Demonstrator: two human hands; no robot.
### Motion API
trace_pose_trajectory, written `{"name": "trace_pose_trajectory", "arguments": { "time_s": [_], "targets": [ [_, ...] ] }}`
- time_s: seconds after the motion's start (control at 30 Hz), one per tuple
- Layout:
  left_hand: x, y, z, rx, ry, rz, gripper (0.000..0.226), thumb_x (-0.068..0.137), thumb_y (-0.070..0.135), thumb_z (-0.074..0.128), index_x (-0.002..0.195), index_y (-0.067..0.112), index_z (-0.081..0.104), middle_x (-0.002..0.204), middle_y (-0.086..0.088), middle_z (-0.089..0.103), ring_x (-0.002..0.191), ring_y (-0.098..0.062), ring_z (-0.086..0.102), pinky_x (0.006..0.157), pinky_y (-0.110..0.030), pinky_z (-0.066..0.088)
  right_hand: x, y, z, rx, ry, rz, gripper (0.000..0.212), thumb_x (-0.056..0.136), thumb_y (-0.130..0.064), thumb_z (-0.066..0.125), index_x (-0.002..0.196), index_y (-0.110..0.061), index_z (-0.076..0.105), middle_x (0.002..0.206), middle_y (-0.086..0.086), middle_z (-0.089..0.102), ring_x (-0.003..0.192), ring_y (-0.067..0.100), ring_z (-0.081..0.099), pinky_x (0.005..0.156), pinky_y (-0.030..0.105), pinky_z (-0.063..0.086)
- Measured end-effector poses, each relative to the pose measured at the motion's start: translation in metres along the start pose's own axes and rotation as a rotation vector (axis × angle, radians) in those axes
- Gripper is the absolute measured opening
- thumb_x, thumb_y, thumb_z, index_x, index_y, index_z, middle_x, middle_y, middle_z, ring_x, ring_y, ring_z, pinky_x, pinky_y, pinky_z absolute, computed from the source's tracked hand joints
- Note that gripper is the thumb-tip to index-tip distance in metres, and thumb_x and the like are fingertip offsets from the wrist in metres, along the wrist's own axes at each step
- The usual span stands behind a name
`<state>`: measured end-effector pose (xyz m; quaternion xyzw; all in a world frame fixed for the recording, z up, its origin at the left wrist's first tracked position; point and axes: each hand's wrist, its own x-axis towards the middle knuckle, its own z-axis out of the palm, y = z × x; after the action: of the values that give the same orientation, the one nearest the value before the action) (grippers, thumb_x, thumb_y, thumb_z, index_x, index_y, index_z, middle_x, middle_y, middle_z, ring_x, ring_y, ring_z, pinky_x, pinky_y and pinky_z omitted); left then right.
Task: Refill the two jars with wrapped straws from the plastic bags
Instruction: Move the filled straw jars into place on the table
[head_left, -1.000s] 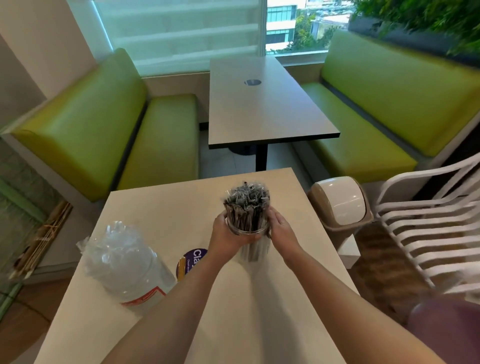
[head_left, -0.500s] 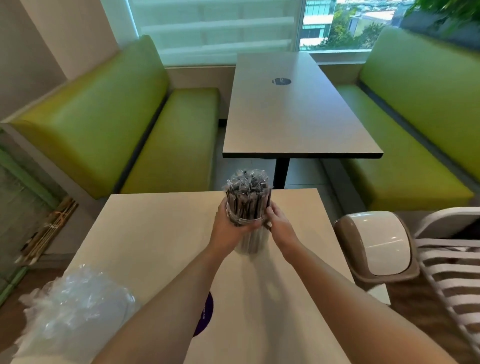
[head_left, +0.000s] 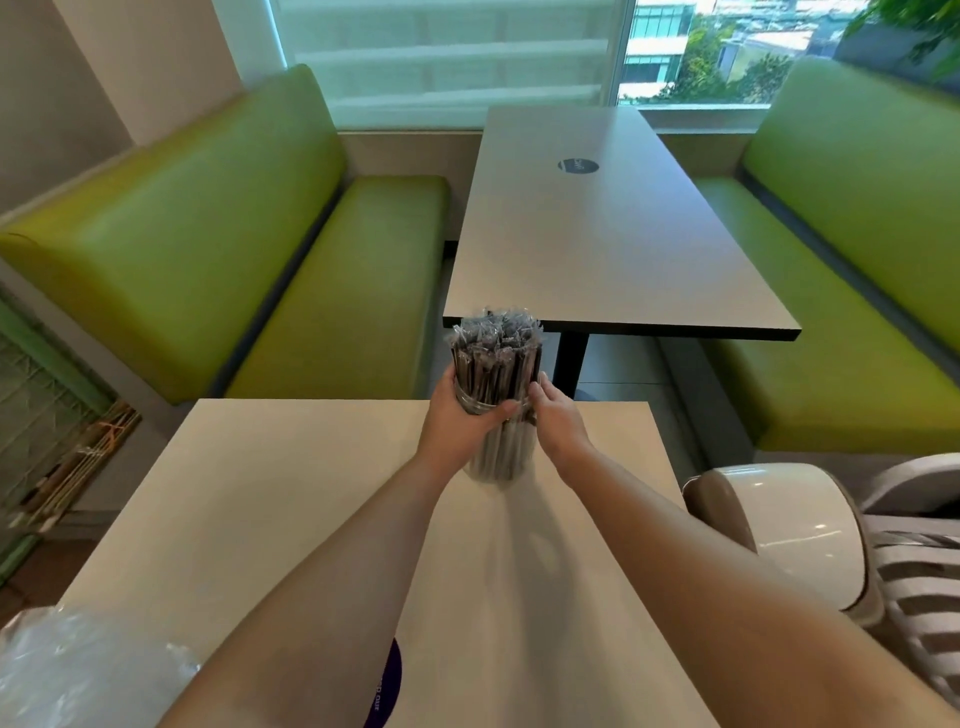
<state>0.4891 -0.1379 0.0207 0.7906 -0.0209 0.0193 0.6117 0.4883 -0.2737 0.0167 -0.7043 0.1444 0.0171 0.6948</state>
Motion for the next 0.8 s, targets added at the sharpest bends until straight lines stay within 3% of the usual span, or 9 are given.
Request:
{"name": "trace_pose_trajectory", "arguments": {
  "time_s": [0.2,0.47,0.63,0.8],
  "targets": [
    [0.02,-0.002,0.006,0.01,0.0,-0.011,0.067,0.067,0.023,0.089,0.121,0.03,0.049,0.104,0.024,0.06,0.094,0.012,0.056,0.074,0.0,0.041,0.019,0.0,-0.001,-0.007,0.017,-0.002,0.046,0.104,-0.026,0.041,0.149,-0.016,0.037,0.153,0.001,0.039,0.142,0.018,0.034,0.119,0.041,0.026],
    [0.036,-0.003,0.011,0.004,-0.001,-0.017,0.073,0.065,0.024,0.09,0.127,0.018,0.052,0.117,0.004,0.064,0.109,-0.011,0.061,0.093,-0.026,0.048,0.03,-0.004,-0.002,0.009,0.02,0.011,0.046,0.105,-0.027,0.039,0.15,-0.018,0.034,0.154,-0.001,0.037,0.143,0.018,0.033,0.119,0.04,0.026],
    [0.039,-0.005,0.01,0.017,-0.006,-0.037,0.089,0.05,0.05,0.087,0.127,0.021,0.052,0.119,0.002,0.064,0.112,-0.013,0.061,0.098,-0.037,0.05,0.032,-0.006,0.0,-0.013,0.021,0.014,0.046,0.105,-0.026,0.037,0.151,-0.018,0.033,0.155,-0.001,0.035,0.144,0.018,0.03,0.12,0.039,0.024],
    [0.041,0.0,0.007,0.016,-0.066,-0.042,0.064,0.071,0.012,0.086,0.124,0.018,0.05,0.112,0.006,0.062,0.106,-0.009,0.06,0.096,-0.027,0.046,0.03,-0.008,0.001,-0.031,0.033,0.015,0.047,0.106,-0.025,0.036,0.151,-0.015,0.03,0.156,0.0,0.033,0.145,0.017,0.028,0.12,0.037,0.022]
  ]
}}
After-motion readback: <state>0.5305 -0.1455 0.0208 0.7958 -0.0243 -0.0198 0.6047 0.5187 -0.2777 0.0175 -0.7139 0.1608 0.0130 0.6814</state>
